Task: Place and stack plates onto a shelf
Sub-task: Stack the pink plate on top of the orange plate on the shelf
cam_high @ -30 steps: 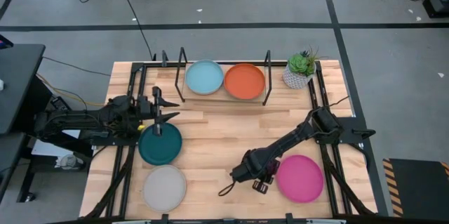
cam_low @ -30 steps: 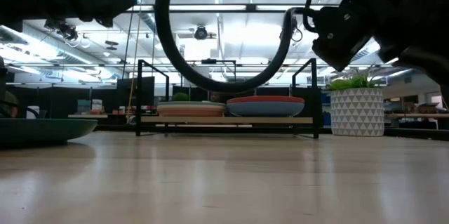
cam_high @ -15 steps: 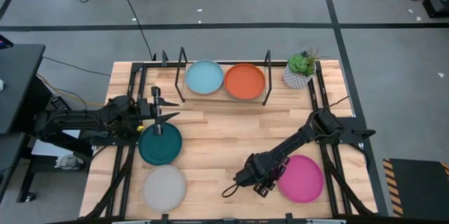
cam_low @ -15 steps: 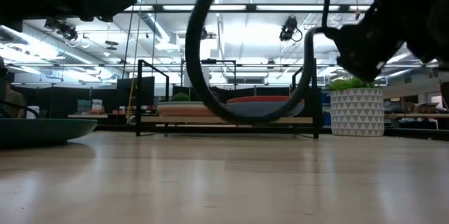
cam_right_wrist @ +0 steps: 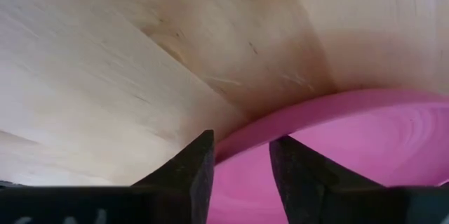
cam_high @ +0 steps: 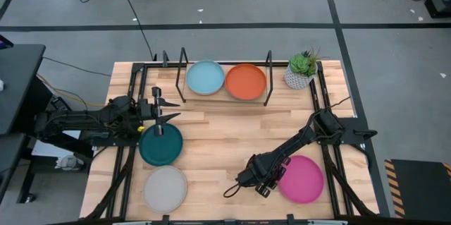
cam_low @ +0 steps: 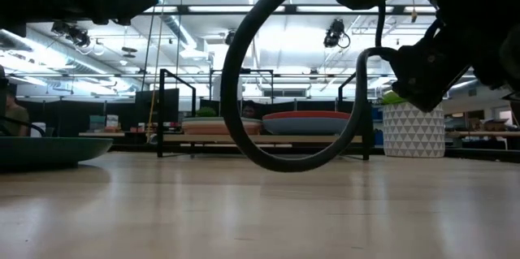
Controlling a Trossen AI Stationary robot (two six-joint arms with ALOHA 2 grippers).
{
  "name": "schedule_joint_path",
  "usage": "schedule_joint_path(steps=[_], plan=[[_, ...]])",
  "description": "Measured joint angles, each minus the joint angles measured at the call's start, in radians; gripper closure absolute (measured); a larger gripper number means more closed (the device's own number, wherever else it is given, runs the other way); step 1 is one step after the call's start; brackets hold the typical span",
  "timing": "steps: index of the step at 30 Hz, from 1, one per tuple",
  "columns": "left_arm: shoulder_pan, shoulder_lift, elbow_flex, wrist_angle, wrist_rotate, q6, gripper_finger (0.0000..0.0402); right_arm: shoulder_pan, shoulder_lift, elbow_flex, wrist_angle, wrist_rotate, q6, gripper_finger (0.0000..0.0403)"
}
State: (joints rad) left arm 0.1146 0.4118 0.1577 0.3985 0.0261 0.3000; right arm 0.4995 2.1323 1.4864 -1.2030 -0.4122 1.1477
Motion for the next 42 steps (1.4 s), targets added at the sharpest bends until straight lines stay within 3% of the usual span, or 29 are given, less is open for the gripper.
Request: schedule_joint_path(steps=[9, 18, 24, 32, 42], plan=[[0.0, 0.0, 0.0, 0.0, 0.0, 0.0, 0.026, 0.002, 0.0, 0.0, -0.006, 0.0, -0.033, 0.0306], [0.0, 0.0, 0.0, 0.0, 0.0, -0.001, 0.026, -0.012, -0.001, 0.0, -0.032, 0.08, -0.182, 0.0387], [0.0, 0.0, 0.0, 0.0, 0.0, -0.001, 0.026, -0.032, -0.001, 0.006, -0.074, 0.121, -0.316, 0.0385], [0.0, 0.0, 0.0, 0.0, 0.0, -0.014, 0.026, -0.049, 0.001, 0.118, -0.228, 0.34, -0.55, 0.039], [0.0, 0.0, 0.0, -0.001, 0.001, -0.181, 0.026, -0.087, 0.001, 0.242, -0.315, 0.592, -0.934, 0.039]])
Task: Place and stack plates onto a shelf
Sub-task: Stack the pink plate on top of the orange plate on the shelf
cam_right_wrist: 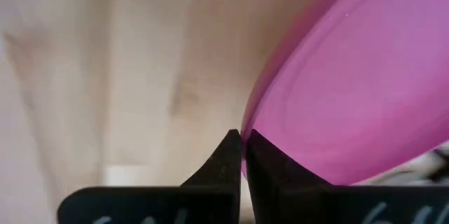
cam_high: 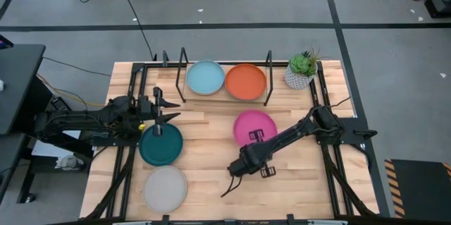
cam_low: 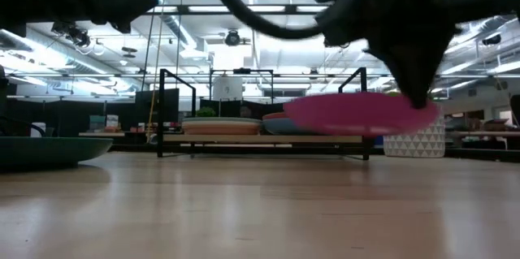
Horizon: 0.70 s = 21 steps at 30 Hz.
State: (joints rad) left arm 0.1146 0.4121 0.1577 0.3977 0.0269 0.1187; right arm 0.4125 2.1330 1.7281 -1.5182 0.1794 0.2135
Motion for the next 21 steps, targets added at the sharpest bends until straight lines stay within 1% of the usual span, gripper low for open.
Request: schedule_joint_path(steps=[2, 4, 8, 13, 18, 21], plan=[[0.0, 0.0, 0.0, -0.002, 0.0, -0.057, 0.026, -0.013, 0.0, 0.042, -0.049, 0.033, -0.075, 0.0389], [0.0, 0.0, 0.0, -0.005, 0.0, -0.104, 0.026, -0.03, -0.002, 0.083, -0.055, 0.057, -0.14, 0.0389], [0.0, 0.0, 0.0, -0.005, 0.0, -0.134, 0.026, -0.083, -0.025, 0.14, -0.052, 0.069, -0.264, 0.0389], [0.0, 0.0, 0.0, -0.006, 0.0, -0.135, 0.026, -0.158, -0.027, 0.171, -0.051, 0.132, -0.337, 0.0389], [0.0, 0.0, 0.0, -0.007, 0.0, -0.135, 0.026, -0.233, -0.027, 0.174, -0.053, 0.213, -0.401, 0.0388], [0.0, 0.0, 0.0, -0.007, 0.0, -0.135, 0.026, -0.288, -0.027, 0.174, -0.053, 0.228, -0.419, 0.0388]])
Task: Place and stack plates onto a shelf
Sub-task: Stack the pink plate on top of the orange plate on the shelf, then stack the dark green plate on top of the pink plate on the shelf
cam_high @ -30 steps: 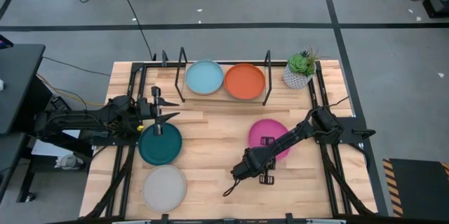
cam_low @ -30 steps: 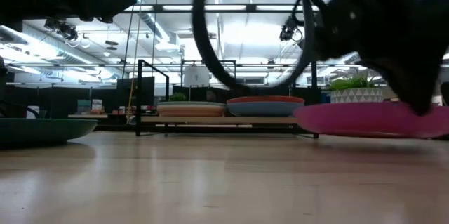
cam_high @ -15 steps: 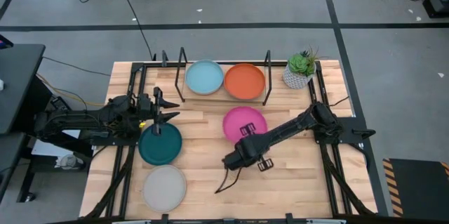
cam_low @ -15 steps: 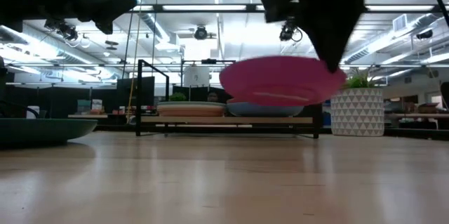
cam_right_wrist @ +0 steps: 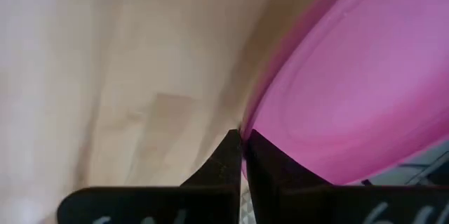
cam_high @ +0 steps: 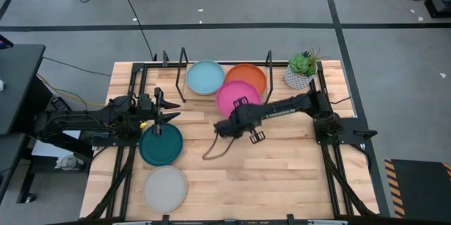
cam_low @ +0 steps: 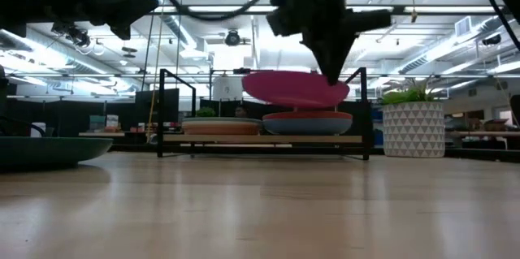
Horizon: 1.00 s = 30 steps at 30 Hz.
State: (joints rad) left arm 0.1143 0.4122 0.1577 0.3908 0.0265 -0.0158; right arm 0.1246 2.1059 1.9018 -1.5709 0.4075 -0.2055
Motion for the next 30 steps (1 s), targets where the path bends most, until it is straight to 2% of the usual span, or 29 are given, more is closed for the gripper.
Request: schedule_joint_path(steps=[8, 17, 22, 30], plan=[[0.0, 0.0, 0.0, 0.0, 0.0, 0.0, 0.026, -0.158, 0.0, 0.0, 0.0, 0.019, -0.027, 0.0388], [0.0, 0.0, 0.0, 0.0, 0.0, 0.0, 0.026, -0.31, 0.0, -0.046, 0.086, -0.082, -0.026, 0.0384], [0.0, 0.0, 0.0, 0.0, 0.0, 0.0, 0.026, -0.337, 0.0, -0.046, 0.134, -0.152, -0.023, 0.0355], [0.0, 0.0, 0.0, 0.0, 0.0, 0.0, 0.026, -0.312, 0.0, 0.002, 0.092, -0.139, -0.012, 0.0304]])
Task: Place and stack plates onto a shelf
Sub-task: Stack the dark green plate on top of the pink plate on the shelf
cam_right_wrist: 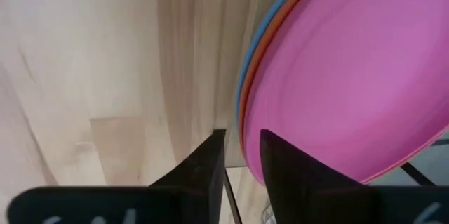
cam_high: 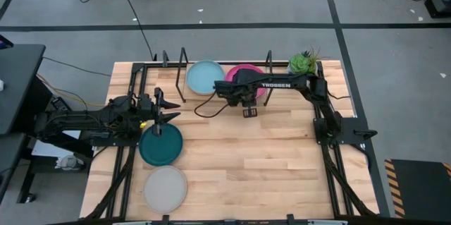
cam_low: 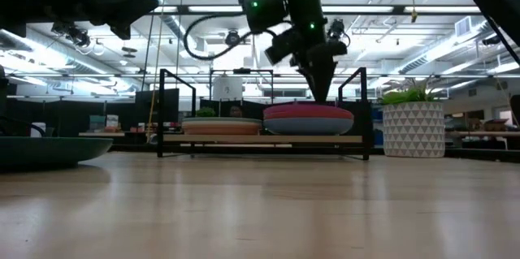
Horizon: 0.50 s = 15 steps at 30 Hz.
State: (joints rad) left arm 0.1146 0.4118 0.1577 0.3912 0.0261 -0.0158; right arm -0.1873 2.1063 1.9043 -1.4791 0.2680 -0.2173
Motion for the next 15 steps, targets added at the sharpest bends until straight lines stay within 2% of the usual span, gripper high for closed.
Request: schedule_joint_path(steps=[7, 12, 15], plan=[[0.0, 0.0, 0.0, 0.0, 0.0, 0.0, 0.026, 0.041, -0.004, 0.071, 0.007, -0.003, 0.082, 0.0295], [0.0, 0.0, 0.0, 0.0, 0.0, 0.0, 0.026, 0.104, -0.046, -0.003, 0.126, -0.013, 0.135, 0.0296], [0.0, 0.0, 0.0, 0.0, 0.0, 0.0, 0.026, 0.149, -0.09, -0.084, 0.293, -0.038, 0.141, 0.0296]])
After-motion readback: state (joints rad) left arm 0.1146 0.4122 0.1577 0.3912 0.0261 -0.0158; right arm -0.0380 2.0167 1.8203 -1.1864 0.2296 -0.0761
